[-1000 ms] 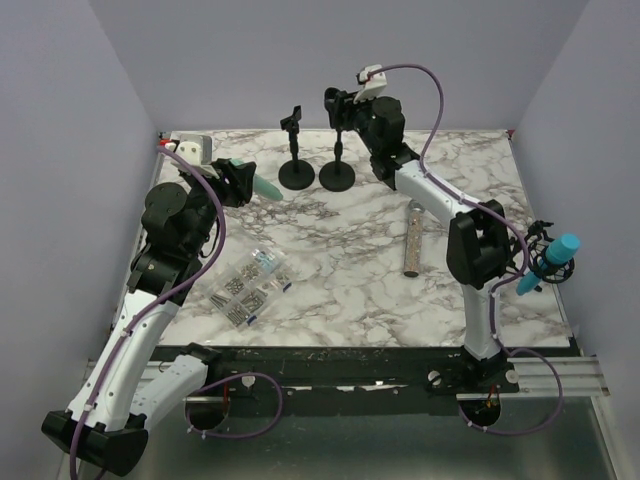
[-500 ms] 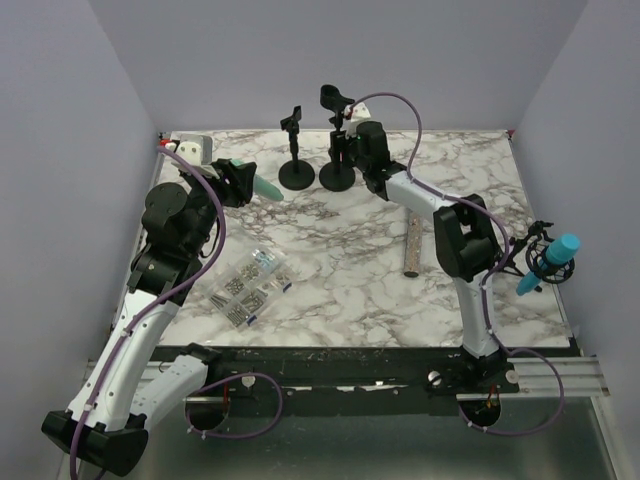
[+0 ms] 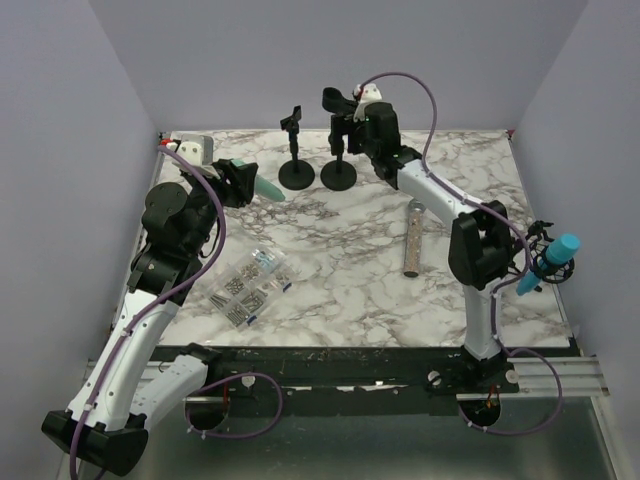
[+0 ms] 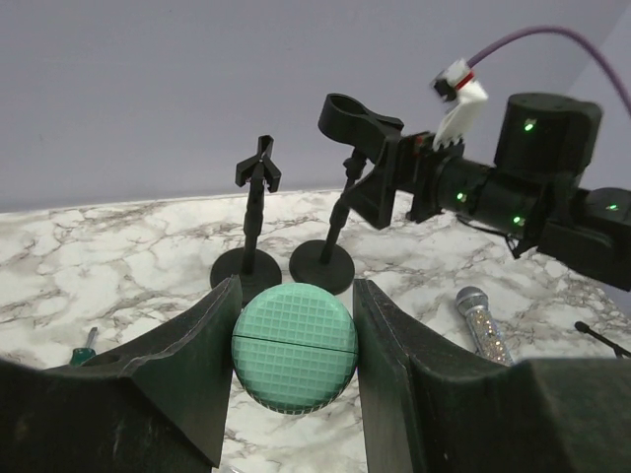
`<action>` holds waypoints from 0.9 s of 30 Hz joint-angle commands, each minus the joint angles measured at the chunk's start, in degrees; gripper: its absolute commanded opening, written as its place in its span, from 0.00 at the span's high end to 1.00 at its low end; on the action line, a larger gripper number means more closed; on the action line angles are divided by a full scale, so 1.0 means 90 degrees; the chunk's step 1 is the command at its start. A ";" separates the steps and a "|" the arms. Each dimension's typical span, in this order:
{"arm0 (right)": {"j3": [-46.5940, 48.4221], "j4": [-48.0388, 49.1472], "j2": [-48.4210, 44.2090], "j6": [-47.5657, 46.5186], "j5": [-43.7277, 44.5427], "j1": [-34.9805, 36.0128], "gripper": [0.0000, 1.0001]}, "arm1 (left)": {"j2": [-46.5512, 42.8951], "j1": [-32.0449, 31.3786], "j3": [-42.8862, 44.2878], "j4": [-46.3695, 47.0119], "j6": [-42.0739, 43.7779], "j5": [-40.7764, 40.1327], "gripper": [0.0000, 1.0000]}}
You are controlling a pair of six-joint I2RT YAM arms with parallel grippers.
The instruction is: Remove the microphone from the stand
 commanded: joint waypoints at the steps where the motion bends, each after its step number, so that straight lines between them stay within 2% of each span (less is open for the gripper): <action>1: 0.0519 -0.0318 -0.0805 0.0031 0.0521 -0.0019 0.00 | -0.0030 0.0031 0.0174 0.0159 -0.0057 0.0171 1.00; 6: 0.1059 -0.0350 -0.0901 -0.0233 0.0499 -0.0021 0.00 | -0.0040 0.0036 0.0193 0.0159 -0.0072 0.0189 1.00; 9: 0.1989 -0.0564 -0.0516 -0.0249 0.0197 -0.0043 0.02 | -0.0037 0.0036 0.0188 0.0158 -0.0081 0.0229 1.00; 10: 0.2385 -0.0694 -0.0307 -0.0195 0.0144 -0.0039 0.05 | -0.0026 0.0033 0.0187 0.0167 -0.0081 0.0225 1.00; 14: 0.3185 -0.0614 0.0325 -0.0105 0.0022 -0.0039 0.29 | -0.0020 0.0041 0.0174 0.0154 -0.0072 0.0194 1.00; 18: 0.2957 -0.0153 0.0661 -0.0144 -0.0100 -0.0040 0.51 | -0.0008 0.0039 0.0180 0.0159 -0.0070 0.0189 1.00; 22: 0.2227 0.0106 0.0915 -0.0110 -0.0114 -0.0040 0.52 | -0.0001 0.0041 0.0190 0.0154 -0.0072 0.0221 1.00; 27: 0.1688 -0.0227 0.1053 -0.0155 0.0200 -0.0030 0.55 | 0.0020 0.0043 0.0186 0.0159 -0.0090 0.0232 1.00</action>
